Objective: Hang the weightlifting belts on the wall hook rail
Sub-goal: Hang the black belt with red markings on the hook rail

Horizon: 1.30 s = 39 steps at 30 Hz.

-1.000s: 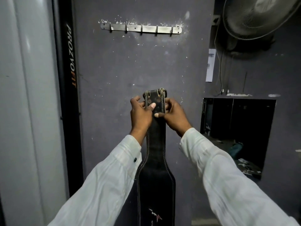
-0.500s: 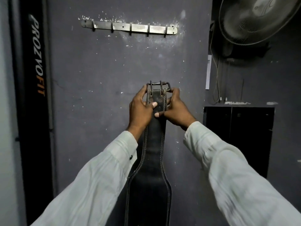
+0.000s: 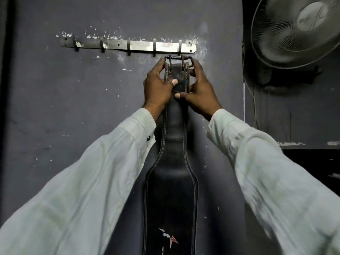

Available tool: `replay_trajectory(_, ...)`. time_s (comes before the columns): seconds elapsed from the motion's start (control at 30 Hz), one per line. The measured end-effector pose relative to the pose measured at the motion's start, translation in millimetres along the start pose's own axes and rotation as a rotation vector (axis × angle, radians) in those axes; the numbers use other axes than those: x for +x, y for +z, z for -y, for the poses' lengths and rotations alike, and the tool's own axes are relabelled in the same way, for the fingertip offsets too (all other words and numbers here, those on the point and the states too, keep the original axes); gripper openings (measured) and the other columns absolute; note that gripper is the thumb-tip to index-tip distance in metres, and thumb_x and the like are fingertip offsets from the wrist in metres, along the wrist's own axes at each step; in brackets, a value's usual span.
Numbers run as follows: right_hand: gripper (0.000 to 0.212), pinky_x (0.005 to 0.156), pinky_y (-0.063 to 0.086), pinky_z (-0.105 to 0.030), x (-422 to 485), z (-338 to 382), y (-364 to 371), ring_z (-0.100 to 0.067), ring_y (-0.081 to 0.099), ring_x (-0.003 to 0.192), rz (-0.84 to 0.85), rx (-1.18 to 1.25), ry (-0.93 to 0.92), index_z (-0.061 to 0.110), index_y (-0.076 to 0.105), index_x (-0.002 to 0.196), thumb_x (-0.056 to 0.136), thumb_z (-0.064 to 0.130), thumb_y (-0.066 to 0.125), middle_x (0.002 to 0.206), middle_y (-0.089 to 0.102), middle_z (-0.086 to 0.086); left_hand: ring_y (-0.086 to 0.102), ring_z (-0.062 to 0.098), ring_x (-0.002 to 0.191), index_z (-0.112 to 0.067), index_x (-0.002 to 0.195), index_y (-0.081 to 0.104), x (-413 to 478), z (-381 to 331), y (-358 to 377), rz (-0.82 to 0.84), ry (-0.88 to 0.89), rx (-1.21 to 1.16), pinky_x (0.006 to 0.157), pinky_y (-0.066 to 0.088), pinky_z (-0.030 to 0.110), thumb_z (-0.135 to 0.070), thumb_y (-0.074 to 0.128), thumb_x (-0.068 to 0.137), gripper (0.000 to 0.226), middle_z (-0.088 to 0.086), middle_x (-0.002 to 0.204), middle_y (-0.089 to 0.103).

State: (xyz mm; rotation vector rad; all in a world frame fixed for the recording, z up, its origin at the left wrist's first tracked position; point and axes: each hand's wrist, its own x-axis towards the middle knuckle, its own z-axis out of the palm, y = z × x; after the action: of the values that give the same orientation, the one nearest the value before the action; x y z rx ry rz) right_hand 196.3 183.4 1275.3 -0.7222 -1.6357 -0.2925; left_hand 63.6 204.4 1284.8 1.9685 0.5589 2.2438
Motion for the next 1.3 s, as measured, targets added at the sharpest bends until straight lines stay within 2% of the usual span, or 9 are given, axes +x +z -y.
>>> replay_trajectory(0.13, 0.111, 0.1, 0.054, -0.044, 53.5, -14.1, -10.0, -0.022, 0.06, 0.123, 0.02, 0.02, -0.01, 0.02, 0.026, 0.154, 0.058, 0.018, 0.081, 0.138, 0.053, -0.003, 0.056, 0.009, 0.127, -0.011, 0.139, 0.054, 51.9, 4.2, 15.9, -0.015, 0.077, 0.056, 0.109, 0.045, 0.032, -0.009, 0.075, 0.07, 0.072, 0.0, 0.136, 0.062)
replay_trajectory(0.33, 0.087, 0.097, 0.056, -0.041, 103.6, -26.3, -18.6, -0.013, 0.063, 0.112, 0.033, 0.044, -0.049, 0.02, 0.047, 0.138, 0.057, 0.013, 0.079, 0.114, 0.064, 0.01, 0.065, 0.004, 0.095, -0.011, 0.11, 0.069, 103.4, 10.8, 35.0, -0.003, 0.108, 0.034, 0.09, 0.052, 0.016, -0.005, 0.074, 0.064, 0.047, -0.007, 0.103, 0.071)
replay_trajectory(0.4, 0.085, 0.094, 0.057, -0.042, 111.9, -30.2, -18.3, -0.017, 0.067, 0.109, 0.045, 0.055, -0.031, 0.019, 0.049, 0.134, 0.055, 0.016, 0.079, 0.111, 0.066, 0.006, 0.066, 0.005, 0.091, -0.009, 0.106, 0.069, 110.6, 9.9, 38.3, 0.016, 0.095, 0.024, 0.09, 0.055, 0.021, -0.002, 0.074, 0.066, 0.041, -0.008, 0.097, 0.071)
replay_trajectory(0.57, 0.099, 0.102, 0.054, -0.044, 95.7, -57.1, -7.4, -0.019, 0.064, 0.118, 0.091, 0.119, 0.011, 0.022, 0.04, 0.146, 0.056, 0.016, 0.081, 0.127, 0.064, -0.001, 0.065, 0.009, 0.107, -0.014, 0.127, 0.064, 102.0, 38.9, 42.8, 0.021, 0.039, 0.136, 0.101, 0.05, 0.024, -0.026, 0.077, 0.064, 0.066, -0.007, 0.12, 0.067)
replay_trajectory(0.67, 0.084, 0.102, 0.053, -0.04, 81.9, -65.3, -5.0, -0.017, 0.066, 0.112, 0.049, 0.139, 0.043, 0.018, 0.046, 0.143, 0.065, 0.016, 0.078, 0.117, 0.067, 0.003, 0.068, 0.013, 0.107, -0.02, 0.129, 0.063, 98.0, 63.8, 43.3, -0.02, 0.034, 0.123, 0.099, 0.054, 0.034, -0.044, 0.068, 0.054, 0.08, 0.001, 0.119, 0.069)
replay_trajectory(0.8, 0.046, 0.091, 0.057, -0.035, 47.8, -67.6, 4.9, -0.01, 0.067, 0.089, -0.043, 0.174, 0.155, 0.018, 0.061, 0.116, 0.075, 0.01, 0.079, 0.099, 0.069, 0.004, 0.071, 0.013, 0.097, -0.018, 0.122, 0.068, 43.2, 51.9, 33.8, 0.11, -0.025, 0.044, 0.096, 0.056, 0.038, -0.013, 0.071, 0.071, 0.051, -0.002, 0.104, 0.075)
replay_trajectory(0.97, 0.025, 0.071, 0.054, -0.033, -32.0, -82.5, 19.7, -0.017, 0.066, 0.072, -0.008, 0.238, 0.325, 0.028, 0.06, 0.081, 0.074, 0.019, 0.082, 0.082, 0.071, -0.008, 0.07, 0.012, 0.098, -0.019, 0.121, 0.07, -32.9, 80.5, 5.3, 0.221, -0.206, -0.043, 0.102, 0.052, 0.044, -0.013, 0.065, 0.071, 0.051, 0.0, 0.104, 0.077)
replay_trajectory(1.1, 0.021, 0.085, 0.058, -0.039, -111.4, -91.1, 28.2, -0.019, 0.072, 0.084, 0.074, 0.292, 0.436, 0.024, 0.067, 0.089, 0.075, 0.02, 0.083, 0.087, 0.075, -0.001, 0.069, 0.016, 0.105, -0.011, 0.126, 0.067, -109.2, 97.9, -19.4, 0.293, -0.304, -0.053, 0.103, 0.051, 0.042, -0.004, 0.069, 0.082, 0.044, 0.005, 0.114, 0.074)
replay_trajectory(1.3, 0.047, 0.092, 0.058, -0.04, -186.2, -95.5, 30.2, -0.027, 0.071, 0.105, 0.123, 0.507, 0.661, 0.012, 0.058, 0.121, 0.079, 0.005, 0.079, 0.114, 0.073, -0.009, 0.068, 0.013, 0.11, -0.011, 0.132, 0.055, -176.4, 110.1, -38.3, 0.249, -0.427, -0.165, 0.097, 0.054, 0.03, 0.008, 0.071, 0.08, 0.058, 0.002, 0.121, 0.069)
